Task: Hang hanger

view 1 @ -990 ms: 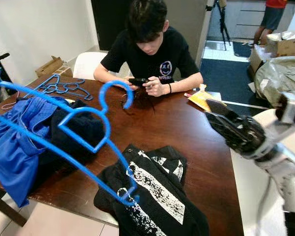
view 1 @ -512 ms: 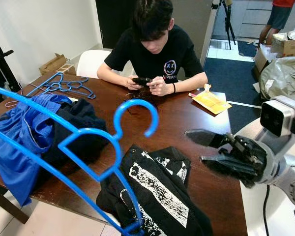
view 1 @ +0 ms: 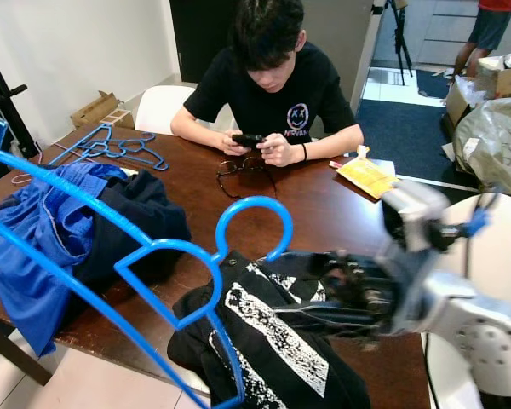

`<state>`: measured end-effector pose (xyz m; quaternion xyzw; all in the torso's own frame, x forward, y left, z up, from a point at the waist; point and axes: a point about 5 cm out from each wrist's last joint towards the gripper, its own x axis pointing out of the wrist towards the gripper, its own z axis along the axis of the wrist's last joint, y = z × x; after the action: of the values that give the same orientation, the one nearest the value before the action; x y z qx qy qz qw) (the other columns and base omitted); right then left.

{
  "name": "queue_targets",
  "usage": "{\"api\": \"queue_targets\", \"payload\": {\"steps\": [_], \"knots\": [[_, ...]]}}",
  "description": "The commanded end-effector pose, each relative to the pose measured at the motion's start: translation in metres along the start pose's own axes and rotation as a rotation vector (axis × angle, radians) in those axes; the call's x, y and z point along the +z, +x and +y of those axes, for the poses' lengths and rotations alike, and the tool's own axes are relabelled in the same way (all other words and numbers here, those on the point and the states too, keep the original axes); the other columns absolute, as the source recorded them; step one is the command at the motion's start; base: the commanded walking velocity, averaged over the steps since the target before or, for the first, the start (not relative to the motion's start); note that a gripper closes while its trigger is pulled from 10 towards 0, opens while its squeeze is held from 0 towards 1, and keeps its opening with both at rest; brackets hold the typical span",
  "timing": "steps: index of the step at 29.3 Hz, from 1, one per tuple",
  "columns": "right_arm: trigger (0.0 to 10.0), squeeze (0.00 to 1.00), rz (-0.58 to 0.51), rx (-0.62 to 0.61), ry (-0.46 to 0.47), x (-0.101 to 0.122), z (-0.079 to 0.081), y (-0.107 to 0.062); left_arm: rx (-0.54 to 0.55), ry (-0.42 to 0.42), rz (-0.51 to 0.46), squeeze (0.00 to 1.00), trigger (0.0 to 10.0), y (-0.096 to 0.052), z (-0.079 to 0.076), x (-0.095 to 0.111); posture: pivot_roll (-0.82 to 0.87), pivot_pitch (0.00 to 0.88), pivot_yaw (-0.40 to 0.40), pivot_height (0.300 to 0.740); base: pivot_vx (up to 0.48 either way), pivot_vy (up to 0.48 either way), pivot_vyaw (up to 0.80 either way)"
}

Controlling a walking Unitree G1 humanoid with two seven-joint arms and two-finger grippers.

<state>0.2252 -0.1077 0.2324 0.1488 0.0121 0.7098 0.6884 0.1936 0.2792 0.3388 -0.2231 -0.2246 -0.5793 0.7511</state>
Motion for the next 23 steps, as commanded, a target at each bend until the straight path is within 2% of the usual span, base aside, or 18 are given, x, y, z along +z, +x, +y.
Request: {"api": "queue_targets", "payload": {"steps": [1,10,11,12,13,16,17,19,20,21,22,23], "knots": [[10.0,0.00,0.021,-0.006,-0.006,0.000,0.001,0.005,-0.004,0.015,0.018,0.00,0.0,0.002,0.000,-0.001,0.10,0.000,0.045,0.740,0.000,0.000,0.00],[10.0,0.00,0.002,-0.096,0.001,-0.001,-0.007,0.013,0.044,0.028,0.023,0.00,0.0,-0.005,0.012,-0.005,0.09,0.000,0.045,0.740,0.000,0.000,0.00],[9.6,0.00,-0.006,-0.105,0.003,-0.001,-0.008,0.014,0.044,0.024,0.027,0.00,0.0,-0.006,0.013,-0.006,0.09,0.000,0.045,0.740,0.000,0.000,0.00],[9.6,0.00,-0.006,-0.105,0.003,-0.001,-0.008,0.014,0.044,0.024,0.027,0.00,0.0,-0.006,0.013,-0.006,0.09,0.000,0.045,0.740,0.000,0.000,0.00],[8.5,0.00,-0.016,-0.103,0.006,0.000,-0.007,0.014,0.045,0.023,0.031,0.00,0.0,-0.007,0.014,-0.007,0.09,0.000,0.046,0.740,0.000,0.000,0.00],[8.5,0.00,-0.016,-0.103,0.006,0.000,-0.007,0.014,0.045,0.023,0.031,0.00,0.0,-0.007,0.014,-0.007,0.09,0.000,0.046,0.740,0.000,0.000,0.00],[8.0,0.00,-0.025,-0.082,0.013,0.001,-0.004,0.015,0.050,0.025,0.037,0.00,0.0,-0.008,0.015,-0.008,0.09,0.000,0.046,0.740,0.000,0.000,0.00],[8.0,0.00,-0.033,-0.064,0.018,0.003,-0.002,0.016,0.053,0.027,0.041,0.00,0.0,-0.009,0.015,-0.008,0.09,0.000,0.046,0.740,0.000,0.000,0.00],[4.5,0.00,-0.049,-0.049,0.027,0.005,0.000,0.018,0.056,0.029,0.046,0.00,0.0,-0.010,0.016,-0.009,0.09,0.000,0.046,0.740,0.000,0.000,0.00],[2.6,0.00,-0.061,-0.038,0.035,0.006,0.001,0.020,0.059,0.032,0.053,0.00,0.0,-0.011,0.017,-0.009,0.09,0.000,0.047,0.740,0.000,0.000,0.00],[1.9,0.00,-0.070,-0.024,0.042,0.007,0.003,0.023,0.061,0.034,0.058,0.00,0.0,-0.012,0.017,-0.010,0.09,0.000,0.047,0.740,0.000,0.000,0.00],[1.9,0.00,-0.075,-0.016,0.047,0.008,0.004,0.025,0.061,0.037,0.062,0.00,0.0,-0.012,0.018,-0.010,0.09,0.000,0.047,0.740,0.000,0.000,0.00]]}}
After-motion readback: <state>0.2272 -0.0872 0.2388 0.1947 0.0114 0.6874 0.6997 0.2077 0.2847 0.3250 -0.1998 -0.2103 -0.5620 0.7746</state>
